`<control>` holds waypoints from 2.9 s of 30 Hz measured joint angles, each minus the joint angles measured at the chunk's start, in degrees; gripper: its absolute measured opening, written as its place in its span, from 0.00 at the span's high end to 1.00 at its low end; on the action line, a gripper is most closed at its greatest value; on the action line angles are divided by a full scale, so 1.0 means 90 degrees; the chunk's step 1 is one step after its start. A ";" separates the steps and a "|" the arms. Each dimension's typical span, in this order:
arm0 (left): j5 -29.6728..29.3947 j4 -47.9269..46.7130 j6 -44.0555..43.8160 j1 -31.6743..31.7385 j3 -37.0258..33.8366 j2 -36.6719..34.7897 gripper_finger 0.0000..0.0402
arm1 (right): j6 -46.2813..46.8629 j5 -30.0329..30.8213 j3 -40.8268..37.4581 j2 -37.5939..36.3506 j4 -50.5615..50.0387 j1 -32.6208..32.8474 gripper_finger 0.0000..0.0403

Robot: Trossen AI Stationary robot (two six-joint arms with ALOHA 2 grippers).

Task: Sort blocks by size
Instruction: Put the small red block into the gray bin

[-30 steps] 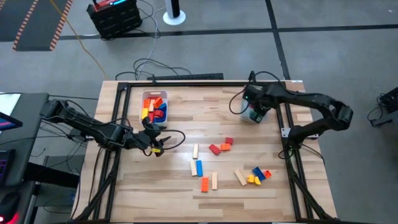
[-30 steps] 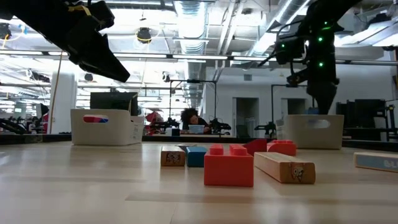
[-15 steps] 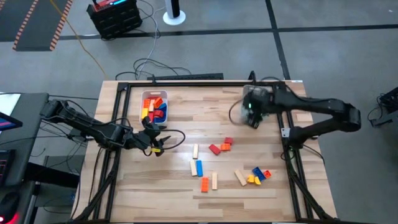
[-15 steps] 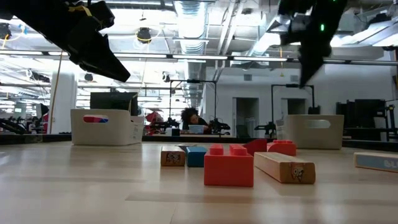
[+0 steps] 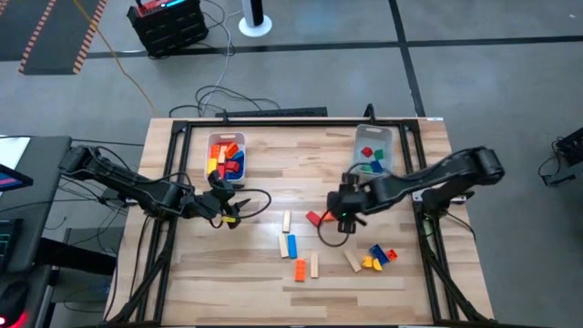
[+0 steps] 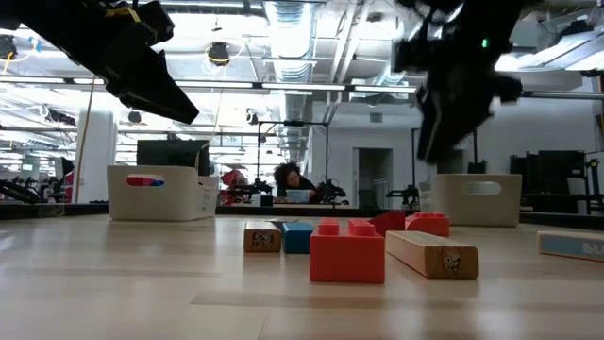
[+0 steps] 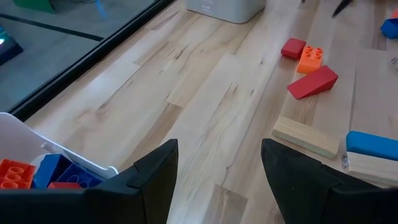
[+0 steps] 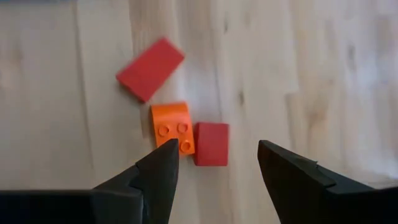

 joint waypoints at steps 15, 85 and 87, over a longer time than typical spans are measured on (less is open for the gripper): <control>0.0002 -0.0074 -0.0013 -0.0053 0.0000 0.0002 0.44 | -0.0520 -0.0505 -0.0003 0.1134 0.0254 -0.0712 0.38; 0.0219 0.0255 0.0018 -0.0066 -0.0194 0.0004 0.44 | -0.0262 -0.1859 -0.0191 0.1595 0.0510 -0.1399 0.41; 0.0219 0.0255 0.0018 -0.0066 -0.0194 0.0003 0.44 | -0.0270 -0.1853 -0.0191 0.1595 0.0514 -0.1423 0.46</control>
